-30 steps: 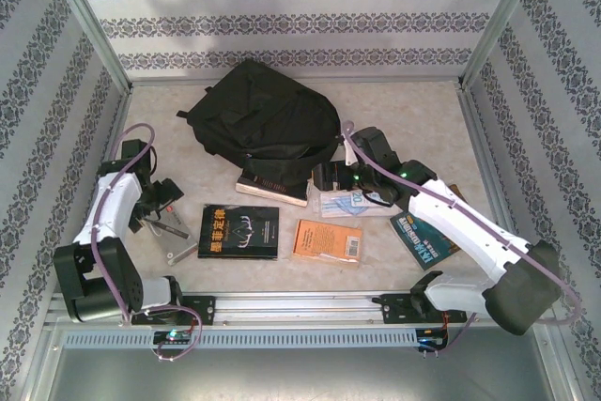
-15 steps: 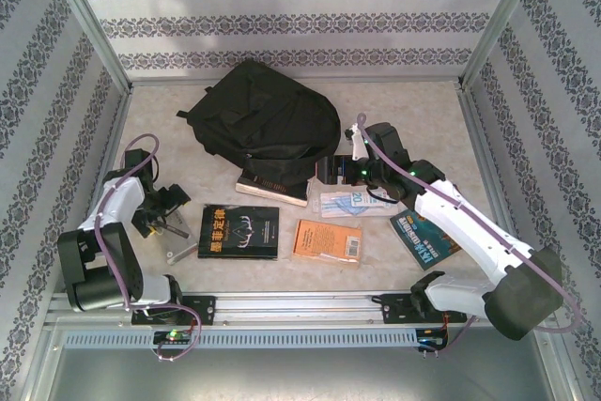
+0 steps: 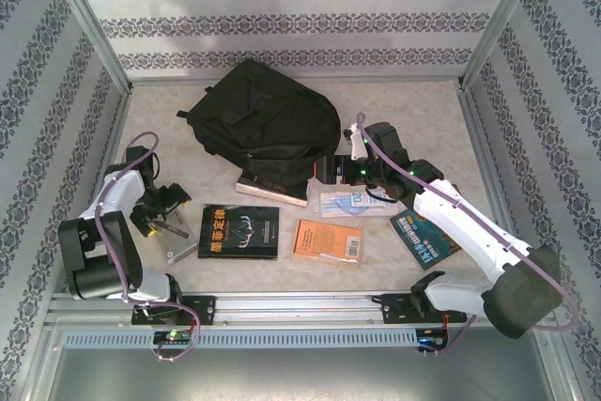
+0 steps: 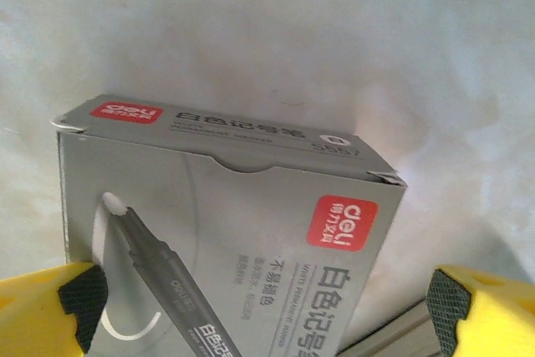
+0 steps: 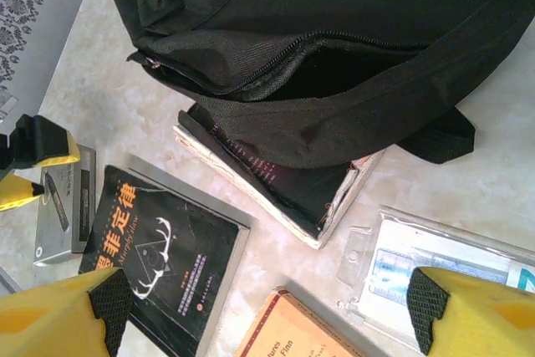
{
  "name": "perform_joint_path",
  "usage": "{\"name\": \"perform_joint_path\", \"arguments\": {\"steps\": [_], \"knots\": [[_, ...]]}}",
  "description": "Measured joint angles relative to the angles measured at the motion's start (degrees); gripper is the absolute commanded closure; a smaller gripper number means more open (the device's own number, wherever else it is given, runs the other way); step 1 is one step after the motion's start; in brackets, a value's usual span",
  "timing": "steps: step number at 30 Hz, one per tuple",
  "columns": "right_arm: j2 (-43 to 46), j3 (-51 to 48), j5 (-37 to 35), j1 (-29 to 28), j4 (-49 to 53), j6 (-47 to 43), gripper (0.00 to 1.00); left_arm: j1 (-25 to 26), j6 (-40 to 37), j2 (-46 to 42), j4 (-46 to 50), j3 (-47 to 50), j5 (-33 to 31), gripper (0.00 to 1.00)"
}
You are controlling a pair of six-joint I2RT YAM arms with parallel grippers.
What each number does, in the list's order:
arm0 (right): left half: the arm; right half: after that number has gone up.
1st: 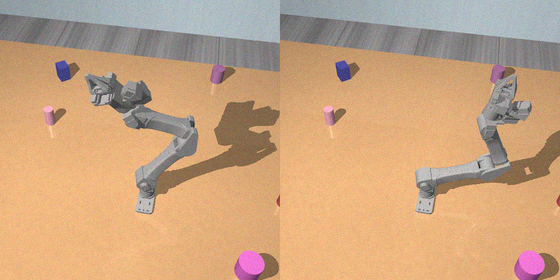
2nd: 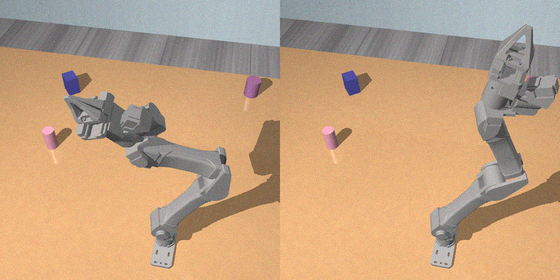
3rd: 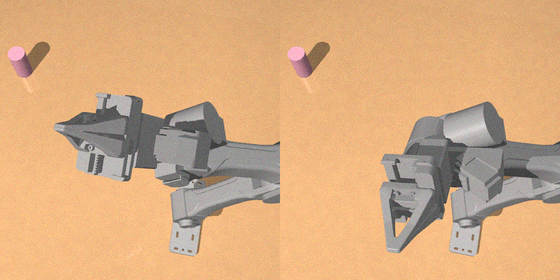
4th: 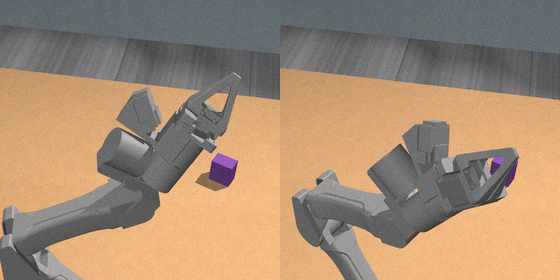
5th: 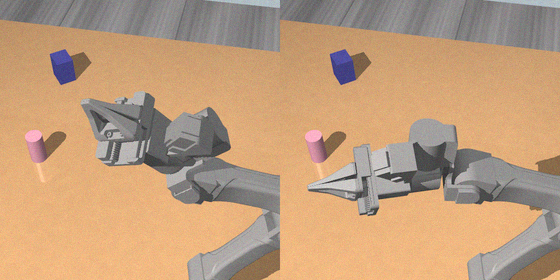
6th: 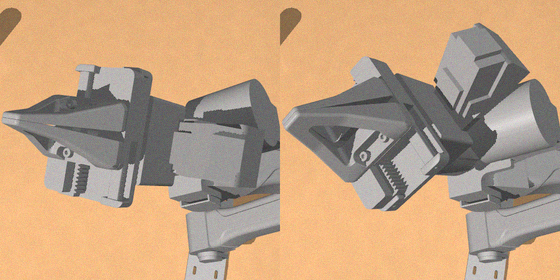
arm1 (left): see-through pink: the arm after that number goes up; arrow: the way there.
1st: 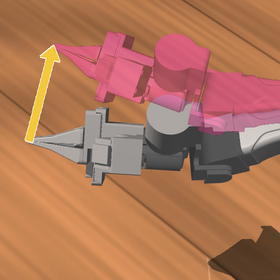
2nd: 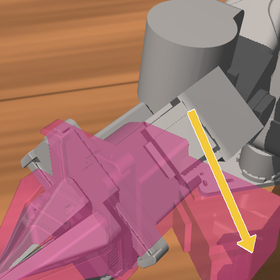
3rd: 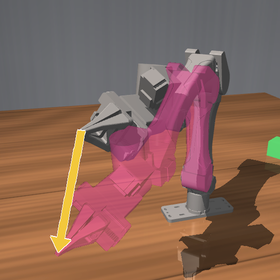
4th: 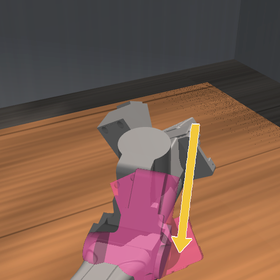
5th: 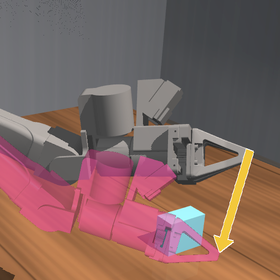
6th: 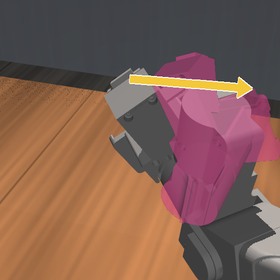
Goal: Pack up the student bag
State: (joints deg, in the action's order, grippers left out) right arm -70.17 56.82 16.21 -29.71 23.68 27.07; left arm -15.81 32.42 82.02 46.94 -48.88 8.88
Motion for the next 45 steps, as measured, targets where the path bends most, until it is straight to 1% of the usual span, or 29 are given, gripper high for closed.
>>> {"name": "perform_joint_path", "arguments": {"steps": [7,10,12,15,17,19,21,22,25,28,32,35,39,45], "knots": [[-0.8,0.0,0.0,0.0,0.0,0.0,0.14,2.3,2.6,-1.7,-4.5,0.3,7.4,0.0],[-0.8,0.0,0.0,0.0,0.0,0.0,0.13,3.1,1.9,-2.0,-3.3,-1.3,7.6,0.0],[-0.8,0.0,0.0,0.0,0.0,0.0,0.13,3.5,0.2,-2.1,-1.7,-3.5,6.3,0.0],[-0.9,0.0,0.1,0.0,0.0,0.0,0.13,5.6,-3.1,-2.7,-0.1,-6.0,1.6,0.0],[-0.9,0.0,0.2,0.0,0.0,0.0,0.13,8.6,-5.6,-3.5,0.4,-6.2,-2.0,0.0],[-0.9,0.0,0.3,0.0,0.0,0.0,0.13,13.0,-8.4,-4.3,0.6,-5.8,-5.9,0.0],[-0.9,0.0,0.4,0.0,0.0,0.0,0.13,16.5,-10.3,-4.9,0.6,-5.2,-8.2,0.0],[-0.9,0.0,0.4,0.0,0.0,0.0,0.13,17.4,-11.2,-5.0,0.5,-4.7,-8.8,0.0],[-0.9,0.0,0.7,0.0,0.0,0.0,0.12,17.6,-13.0,-5.2,0.0,-2.9,-9.8,0.0],[-0.9,0.0,0.8,0.0,0.1,0.0,0.12,17.6,-13.2,-4.8,0.0,-1.5,-12.2,0.0],[-0.9,0.0,0.8,0.0,0.0,0.0,0.12,17.6,-12.7,-0.6,0.0,-2.0,-15.6,0.01],[-0.9,0.0,0.9,0.2,0.0,0.0,0.12,17.4,-12.3,2.7,0.1,-2.3,-16.7,0.0],[-0.9,0.0,0.9,0.4,0.0,0.0,0.12,17.2,-11.9,4.7,0.2,-2.3,-15.8,0.01],[-0.9,0.0,1.3,0.4,0.0,0.0,0.12,15.5,-10.4,4.7,-0.3,-2.2,-10.0,0.0]]}}
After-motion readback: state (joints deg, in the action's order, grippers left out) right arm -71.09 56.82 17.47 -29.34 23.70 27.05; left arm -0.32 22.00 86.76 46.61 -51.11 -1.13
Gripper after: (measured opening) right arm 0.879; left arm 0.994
